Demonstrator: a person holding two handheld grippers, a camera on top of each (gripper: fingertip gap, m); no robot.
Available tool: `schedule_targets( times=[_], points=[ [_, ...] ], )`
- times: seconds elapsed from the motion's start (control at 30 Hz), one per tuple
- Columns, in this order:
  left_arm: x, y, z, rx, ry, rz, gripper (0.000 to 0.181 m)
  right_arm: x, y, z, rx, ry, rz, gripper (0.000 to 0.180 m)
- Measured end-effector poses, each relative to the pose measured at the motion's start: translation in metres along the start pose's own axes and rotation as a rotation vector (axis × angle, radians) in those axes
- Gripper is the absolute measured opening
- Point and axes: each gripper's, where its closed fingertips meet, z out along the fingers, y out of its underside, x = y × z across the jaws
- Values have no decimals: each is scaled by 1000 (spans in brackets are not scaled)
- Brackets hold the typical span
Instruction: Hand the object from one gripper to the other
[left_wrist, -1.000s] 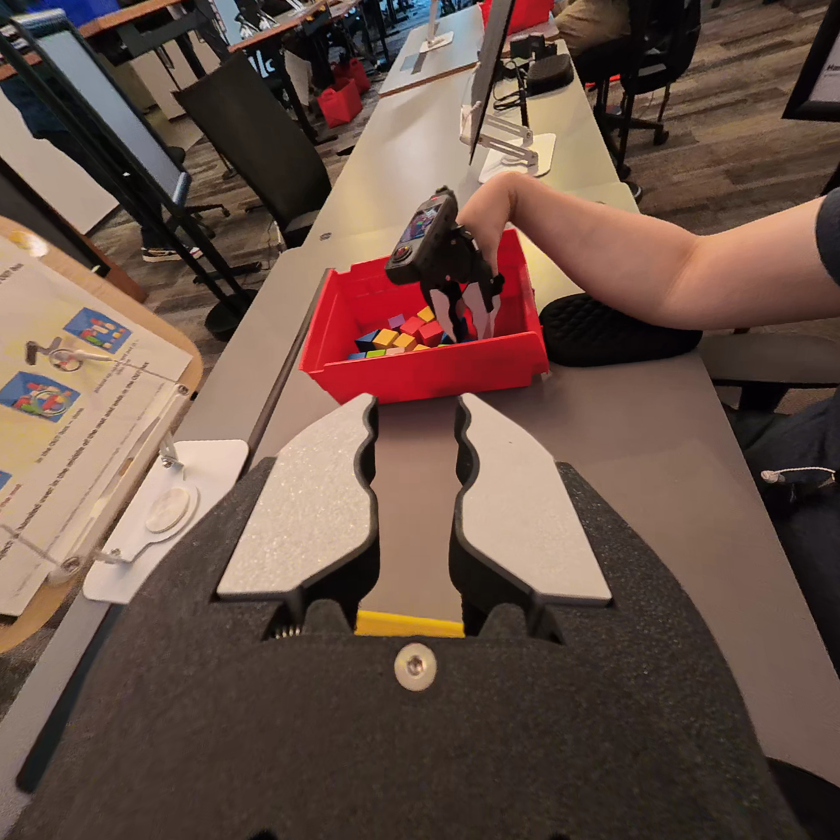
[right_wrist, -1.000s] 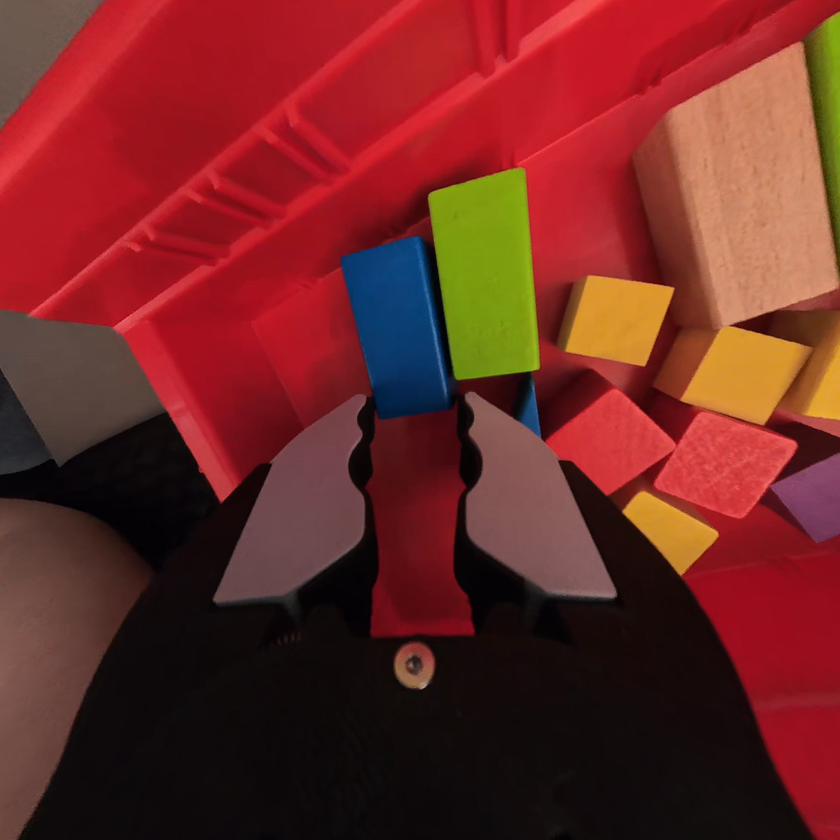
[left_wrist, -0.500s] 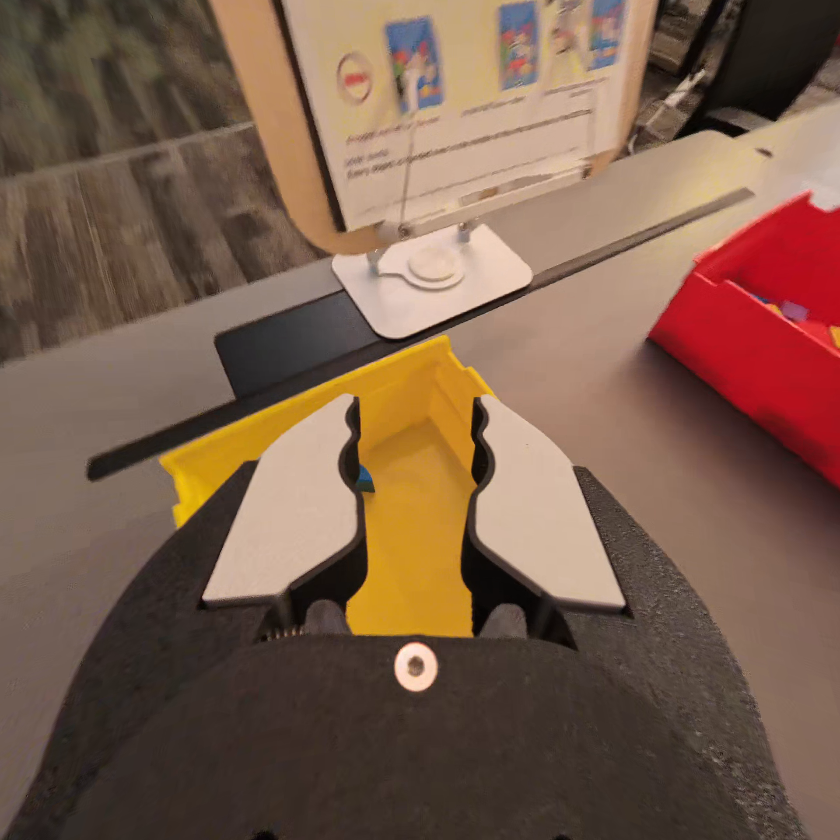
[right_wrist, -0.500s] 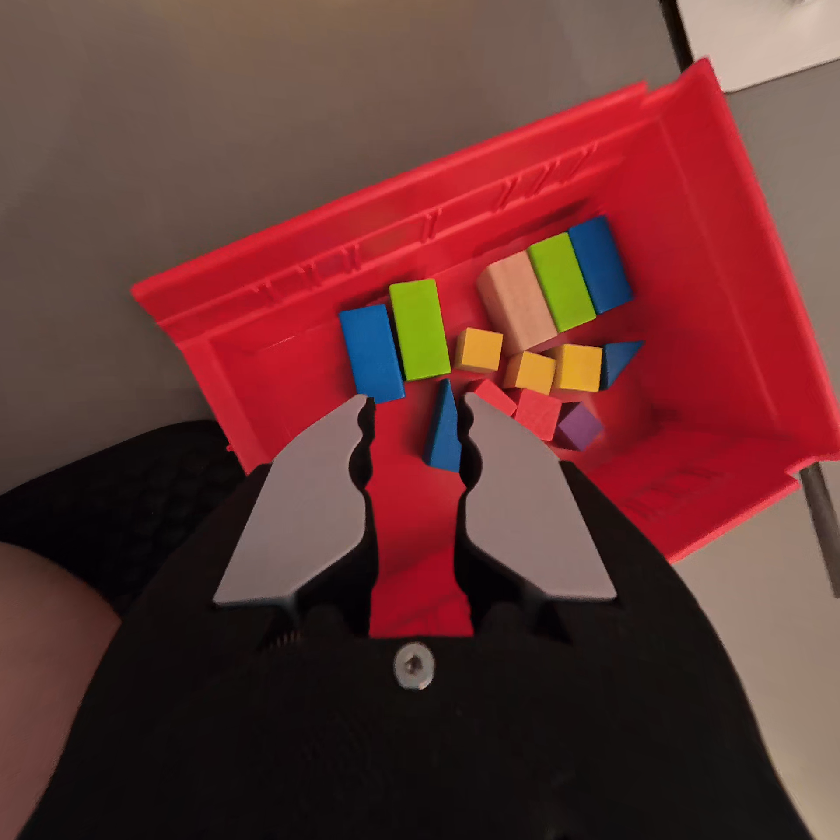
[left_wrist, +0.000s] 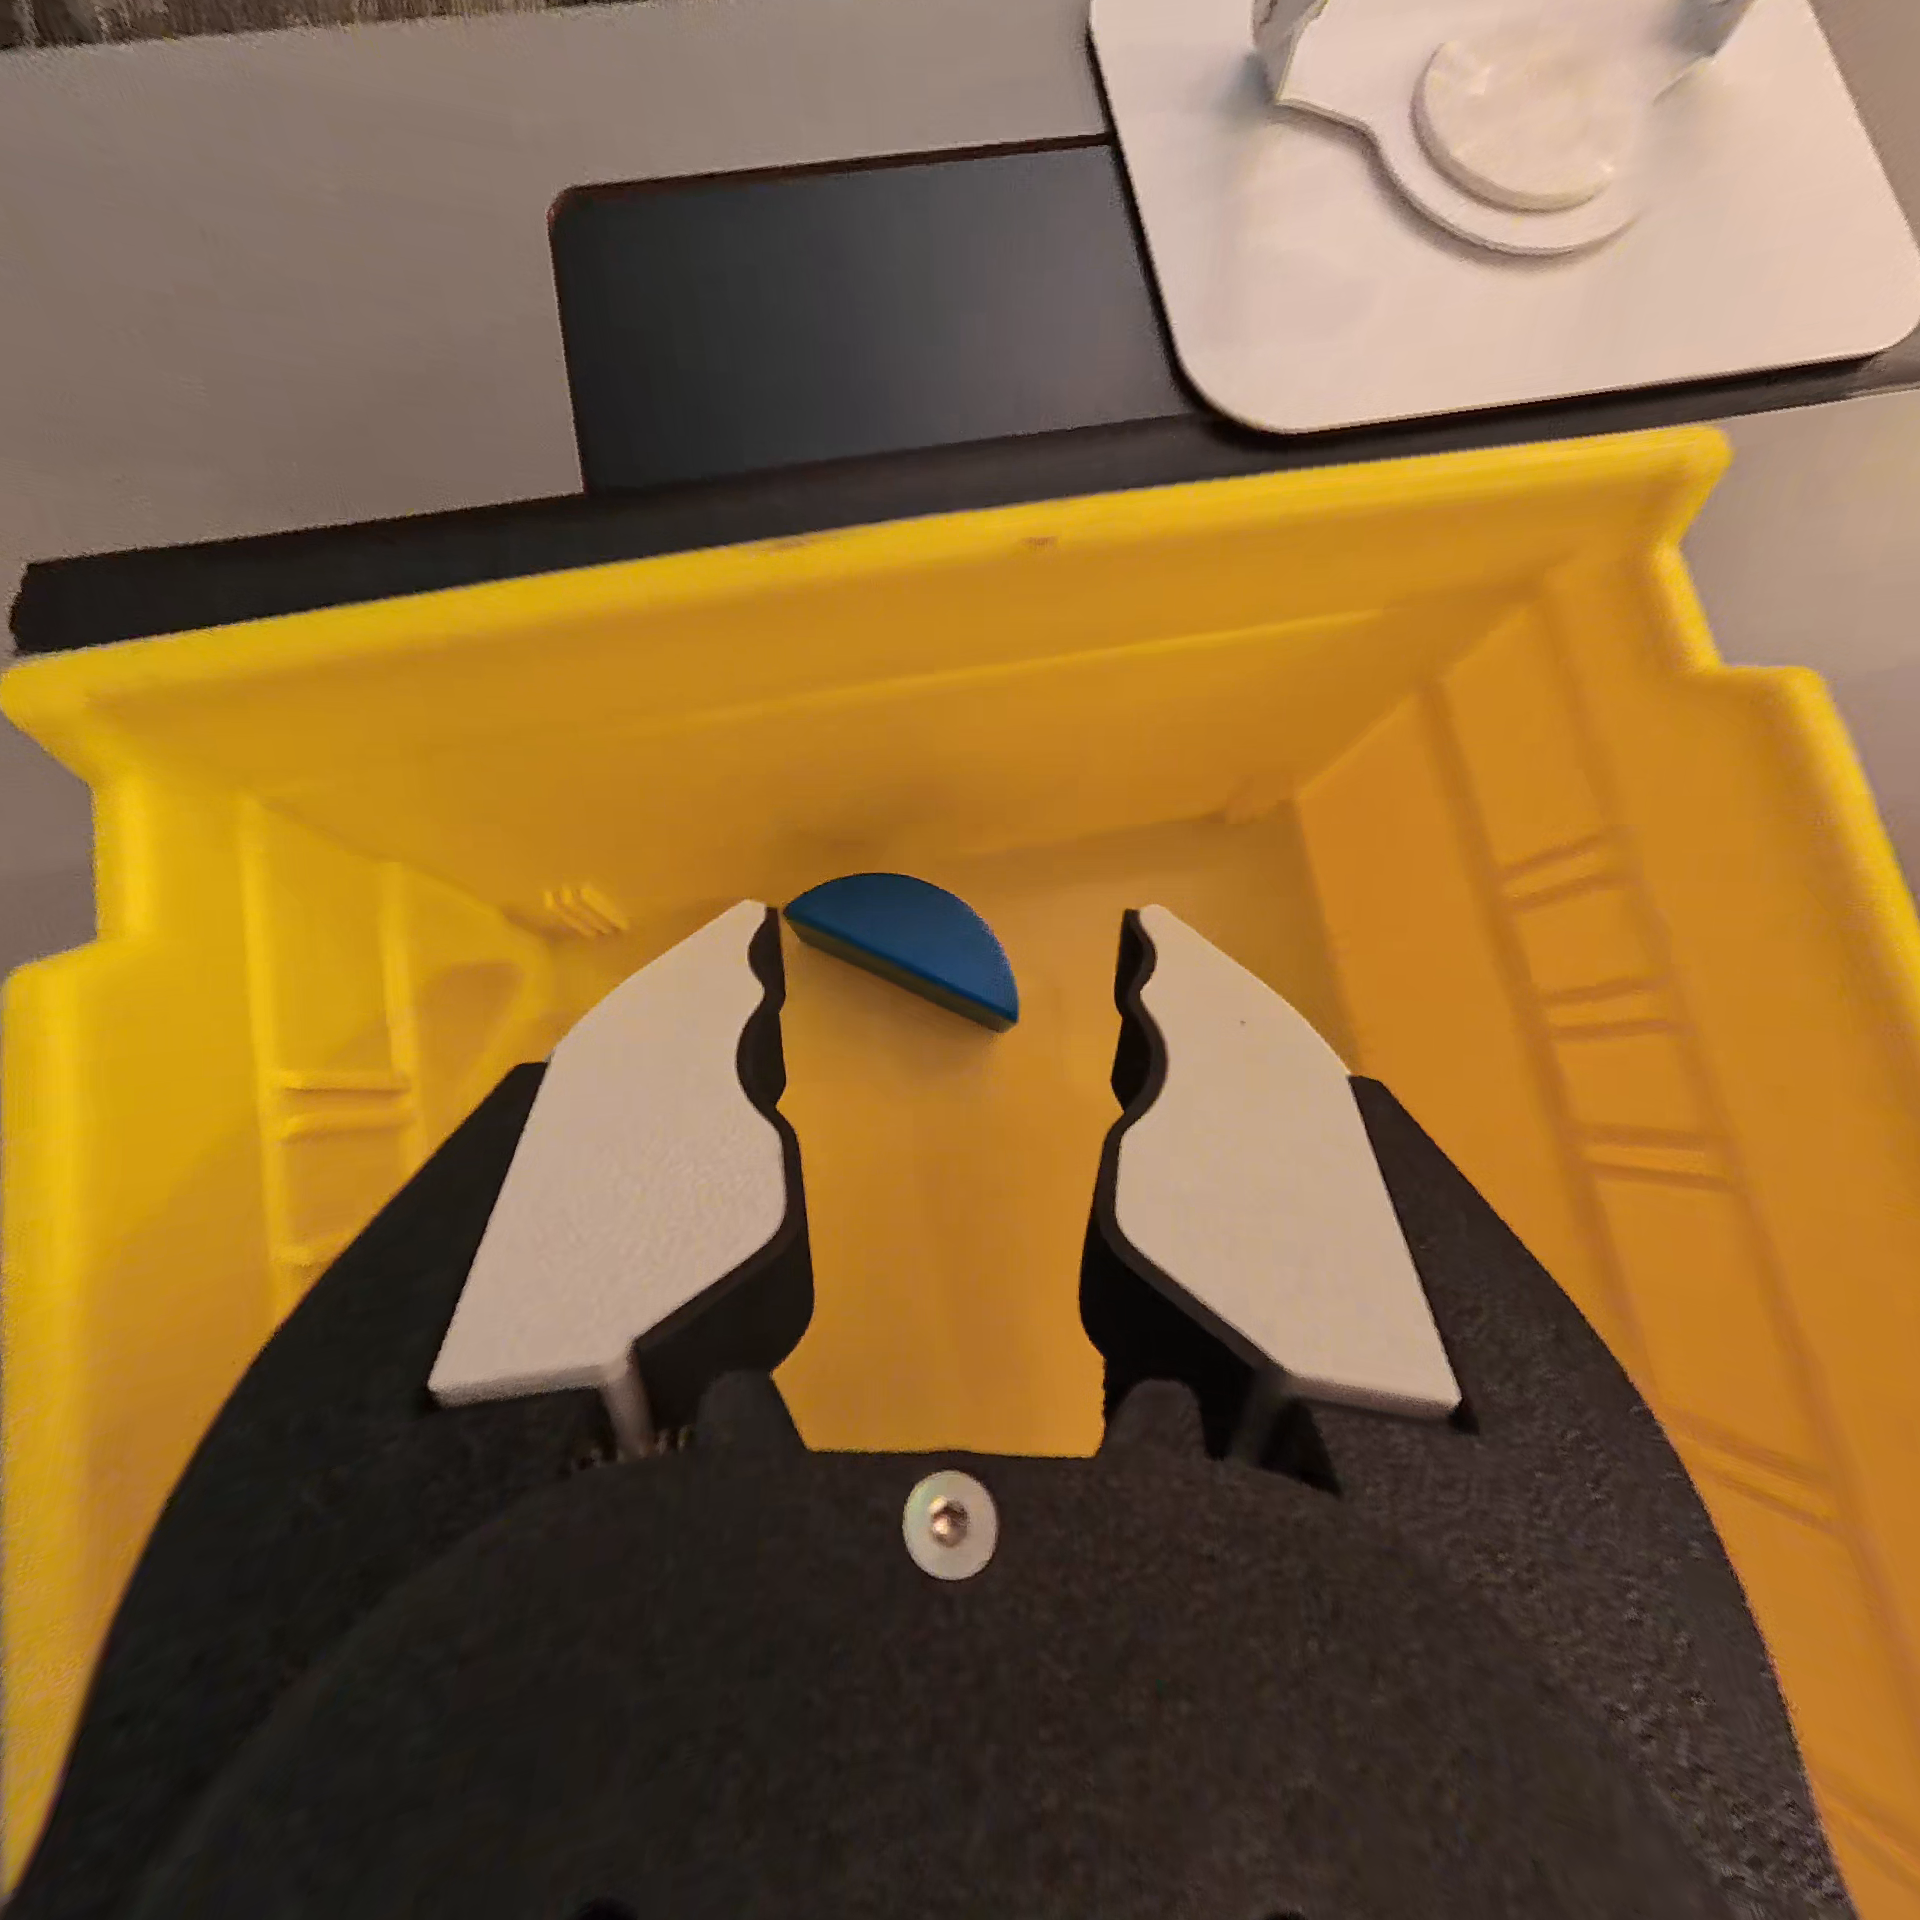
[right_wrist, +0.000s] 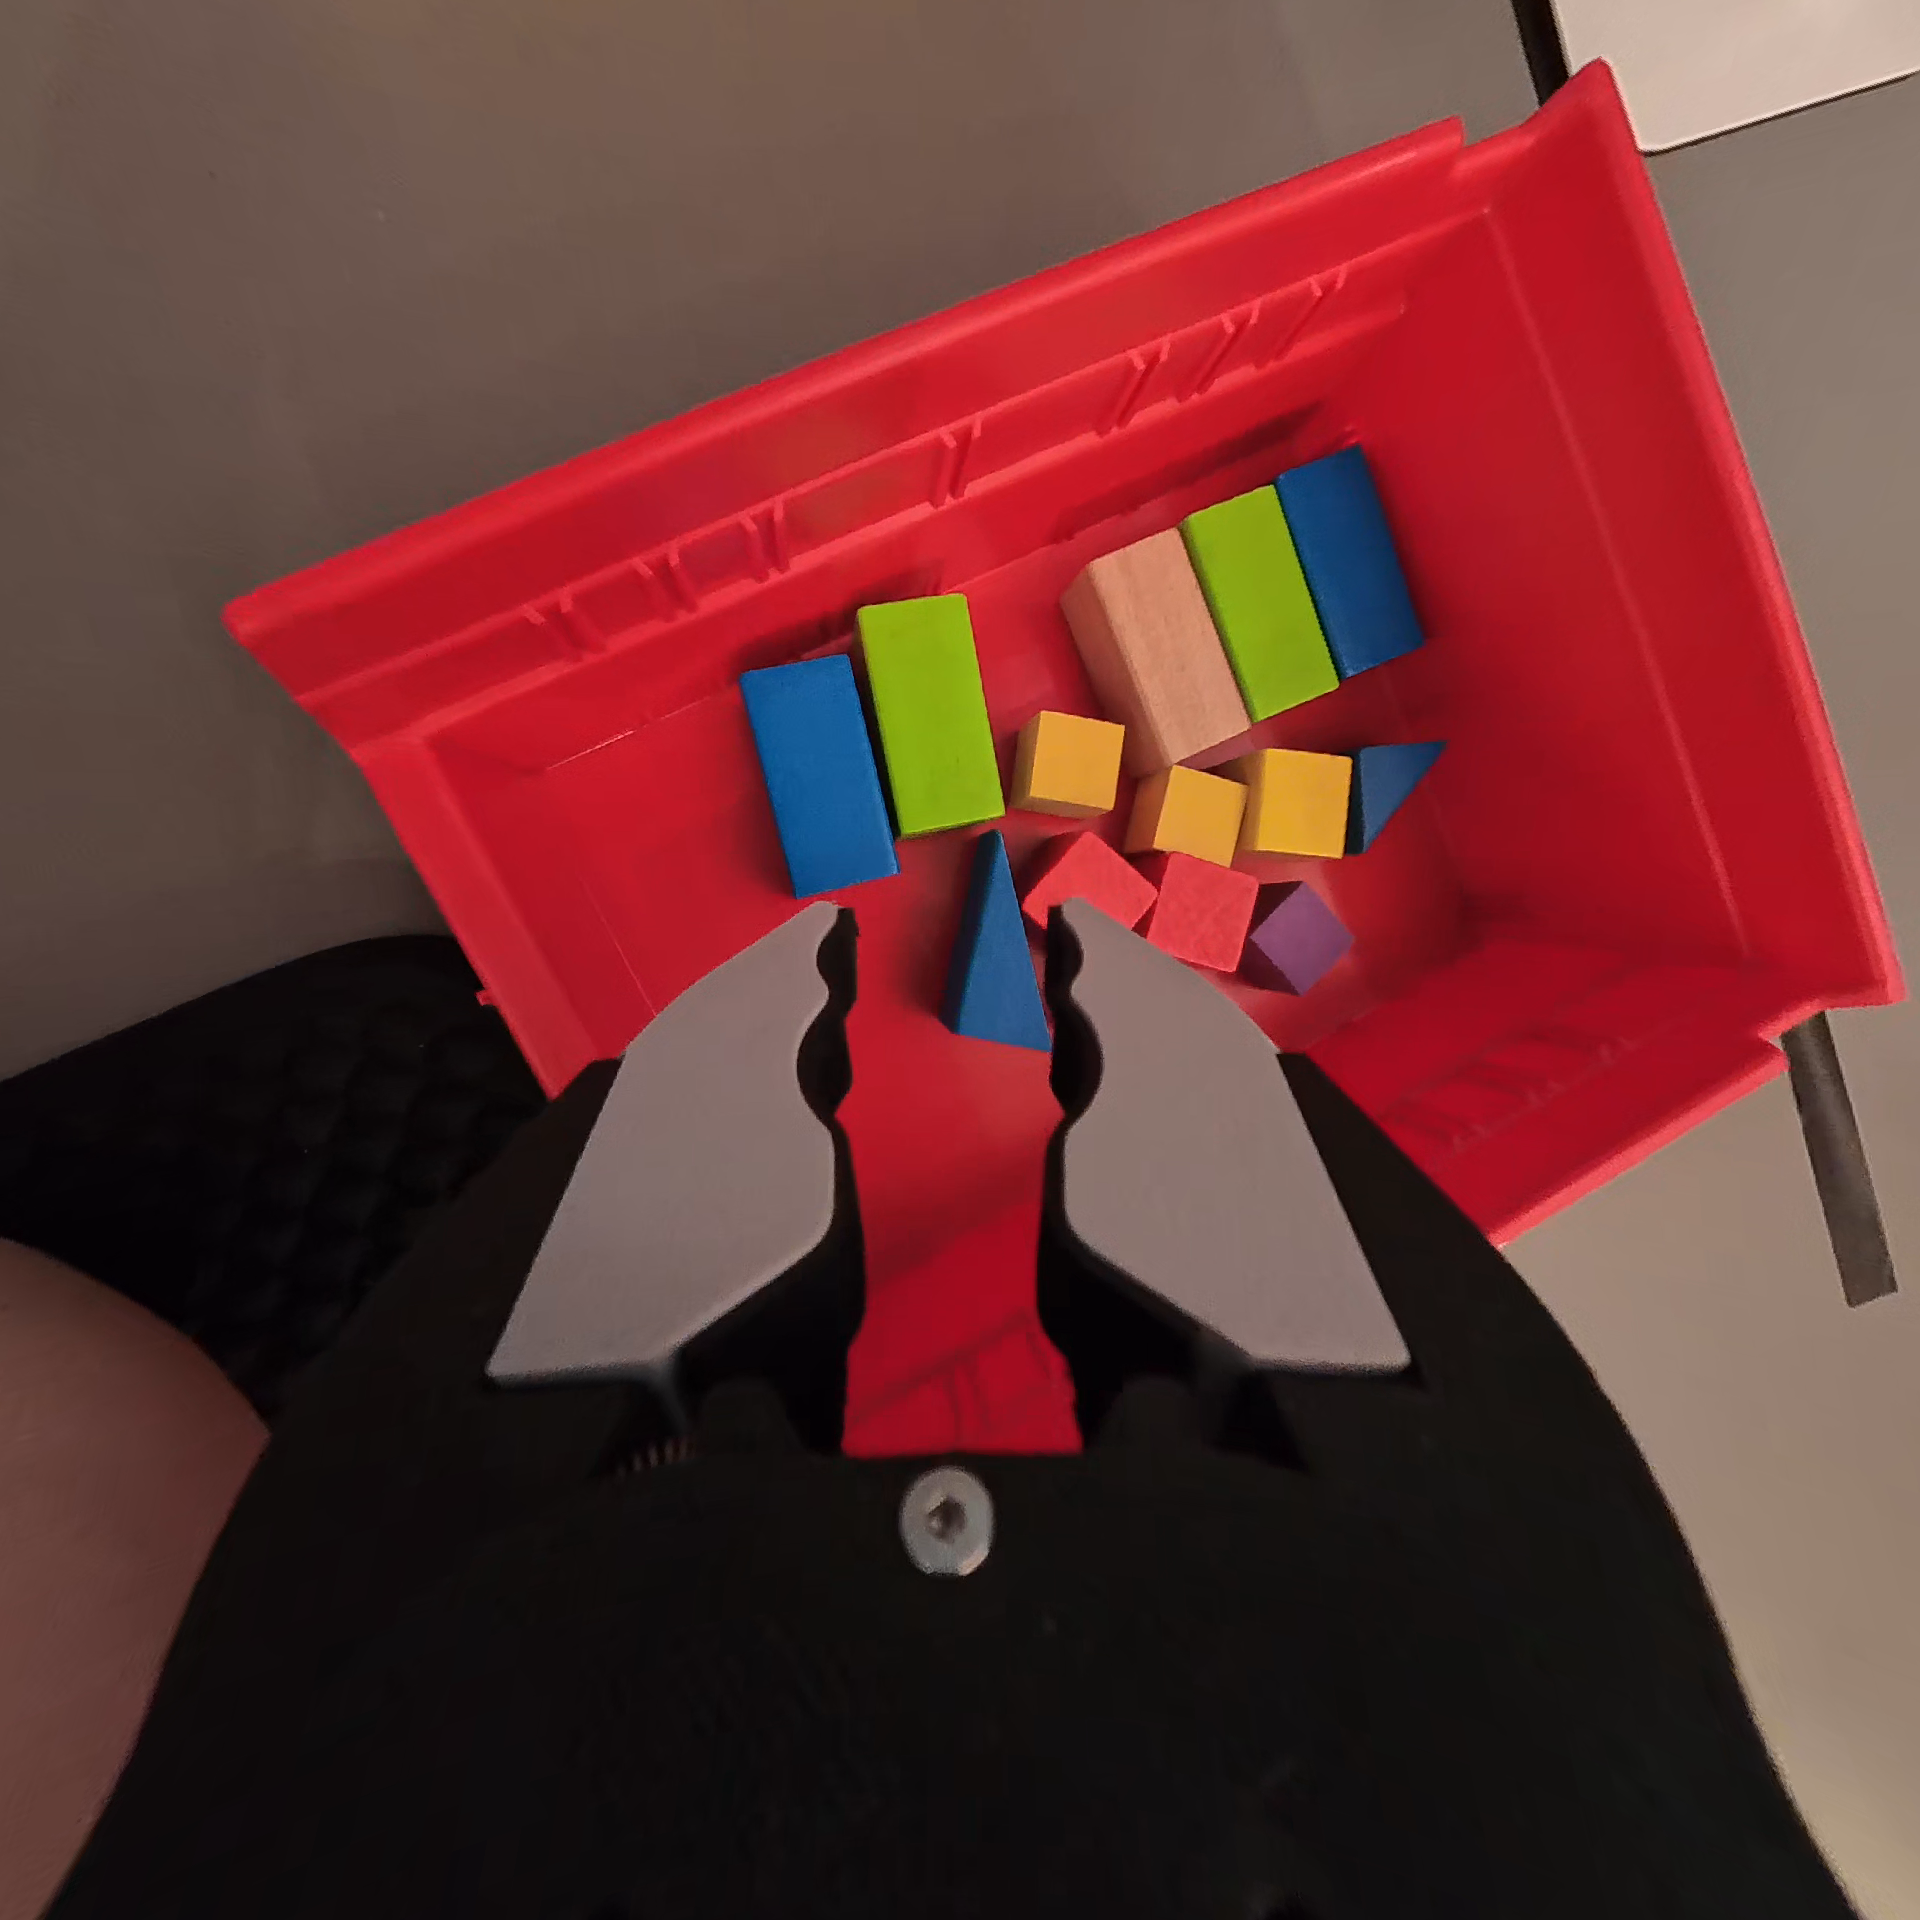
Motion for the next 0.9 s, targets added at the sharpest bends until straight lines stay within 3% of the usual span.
schedule_targets(
  times=[0.27,0.53,0.67,0.9],
  points=[
    [-11,14,19,-63,-101,39,60,4,4,-4,18,9,17,36],
    [-15,27,22,-138,-99,25,38,4,5,-3,11,6,12,35],
    [-14,38,25,-204,-63,0,18,5,8,-2,1,3,16,35],
    [-15,40,19,-228,-26,10,17,4,10,3,-22,-7,16,34]
  ],
)
